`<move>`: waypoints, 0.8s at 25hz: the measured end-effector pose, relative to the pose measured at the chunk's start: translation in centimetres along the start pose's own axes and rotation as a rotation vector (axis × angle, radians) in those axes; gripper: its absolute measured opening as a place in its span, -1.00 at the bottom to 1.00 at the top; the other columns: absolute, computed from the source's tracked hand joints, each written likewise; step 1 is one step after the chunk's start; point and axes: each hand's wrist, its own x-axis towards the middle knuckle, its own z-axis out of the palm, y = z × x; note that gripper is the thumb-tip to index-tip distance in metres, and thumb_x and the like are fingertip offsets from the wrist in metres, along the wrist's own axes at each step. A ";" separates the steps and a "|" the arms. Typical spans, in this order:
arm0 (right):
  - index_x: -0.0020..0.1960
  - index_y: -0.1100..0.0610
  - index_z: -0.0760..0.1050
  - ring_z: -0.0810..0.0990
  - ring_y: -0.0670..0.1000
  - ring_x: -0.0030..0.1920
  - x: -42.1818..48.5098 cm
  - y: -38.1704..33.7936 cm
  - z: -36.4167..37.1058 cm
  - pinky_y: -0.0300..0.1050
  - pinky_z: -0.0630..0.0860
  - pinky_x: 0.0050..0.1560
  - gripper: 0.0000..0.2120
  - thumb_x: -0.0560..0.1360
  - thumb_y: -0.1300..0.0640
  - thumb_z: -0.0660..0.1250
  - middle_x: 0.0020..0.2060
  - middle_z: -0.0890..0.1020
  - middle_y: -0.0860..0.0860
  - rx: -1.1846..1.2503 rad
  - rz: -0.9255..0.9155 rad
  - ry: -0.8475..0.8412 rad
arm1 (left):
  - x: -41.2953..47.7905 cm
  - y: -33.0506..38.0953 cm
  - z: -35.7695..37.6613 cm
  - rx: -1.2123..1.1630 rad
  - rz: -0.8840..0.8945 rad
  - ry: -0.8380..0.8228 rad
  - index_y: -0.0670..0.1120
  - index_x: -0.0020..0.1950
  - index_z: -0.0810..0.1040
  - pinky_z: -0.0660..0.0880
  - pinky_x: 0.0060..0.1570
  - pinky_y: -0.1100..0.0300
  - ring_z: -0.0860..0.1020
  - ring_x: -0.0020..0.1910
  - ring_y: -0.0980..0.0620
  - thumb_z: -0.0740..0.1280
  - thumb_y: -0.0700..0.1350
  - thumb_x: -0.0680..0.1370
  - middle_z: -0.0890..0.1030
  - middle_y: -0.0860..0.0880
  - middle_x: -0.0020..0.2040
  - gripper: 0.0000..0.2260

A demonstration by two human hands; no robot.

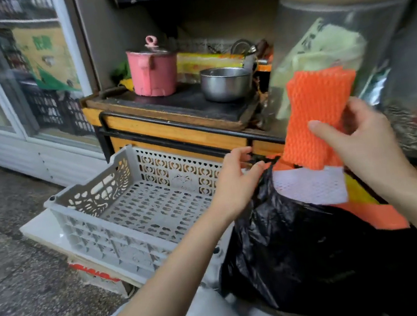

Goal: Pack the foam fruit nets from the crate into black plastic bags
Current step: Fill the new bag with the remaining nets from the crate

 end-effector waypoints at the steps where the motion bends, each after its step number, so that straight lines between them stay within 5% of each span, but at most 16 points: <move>1: 0.24 0.12 0.46 0.55 0.07 0.06 0.3 0.6 -0.7 -0.02 0.46 0.16 -0.45 0.34 -0.10 0.41 0.09 0.56 0.14 -0.090 -0.016 0.023 | 0.5 -0.5 0.7 0.093 -0.012 -0.008 -0.10 0.38 0.34 0.34 0.16 0.24 0.42 0.18 0.07 0.32 -0.03 0.54 0.43 -0.06 0.28 -0.56; 4: 0.26 0.15 0.41 0.51 0.13 0.12 -0.1 2.6 -1.3 -0.04 0.40 0.10 -0.51 0.37 0.12 0.46 0.12 0.55 0.14 -0.324 -0.053 0.003 | 1.8 -1.8 2.8 0.272 -0.044 -0.110 -0.13 0.43 0.28 0.29 0.26 0.17 0.37 0.33 -0.02 0.30 0.01 0.54 0.38 -0.08 0.38 -0.49; 9: 0.24 -0.04 0.45 0.43 0.06 0.19 -3.2 5.4 -1.1 -0.07 0.37 0.11 -0.53 0.36 0.01 0.47 0.12 0.49 -0.03 -0.686 -0.073 -0.360 | 3.3 -2.6 5.2 0.391 -0.020 -0.252 -0.16 0.45 0.25 0.34 0.27 0.15 0.42 0.33 -0.09 0.31 -0.08 0.54 0.43 -0.12 0.37 -0.48; 14: 0.38 -0.09 0.36 0.35 -0.01 0.22 -5.5 6.0 -1.8 -0.14 0.32 0.21 -0.51 0.47 -0.04 0.35 0.23 0.47 -0.08 -0.746 -0.066 -0.555 | 4.1 -3.9 6.1 0.519 0.004 -0.287 -0.08 0.34 0.40 0.48 0.13 0.07 0.52 0.17 -0.09 0.36 -0.03 0.50 0.54 -0.11 0.22 -0.57; 17: 0.32 -0.10 0.40 0.42 -0.05 0.24 -6.1 5.6 -2.4 -0.14 0.37 0.18 -0.50 0.41 -0.09 0.41 0.20 0.52 -0.11 -0.684 0.012 -0.595 | 4.2 -3.9 6.4 0.478 -0.052 -0.250 -0.06 0.00 0.51 0.50 -0.12 0.10 0.57 -0.13 -0.04 0.33 0.00 0.53 0.58 -0.06 -0.09 -0.85; 20: 0.17 -0.09 0.45 0.53 0.01 0.13 -4.8 5.9 -3.2 -0.07 0.48 0.07 -0.59 0.36 -0.07 0.45 0.08 0.59 -0.09 -0.618 0.028 -0.344 | 4.0 -2.9 5.9 0.226 -0.079 -0.183 -0.08 -0.30 0.36 0.41 -0.25 0.14 0.45 -0.30 0.00 0.30 -0.12 0.54 0.47 -0.06 -0.31 -0.76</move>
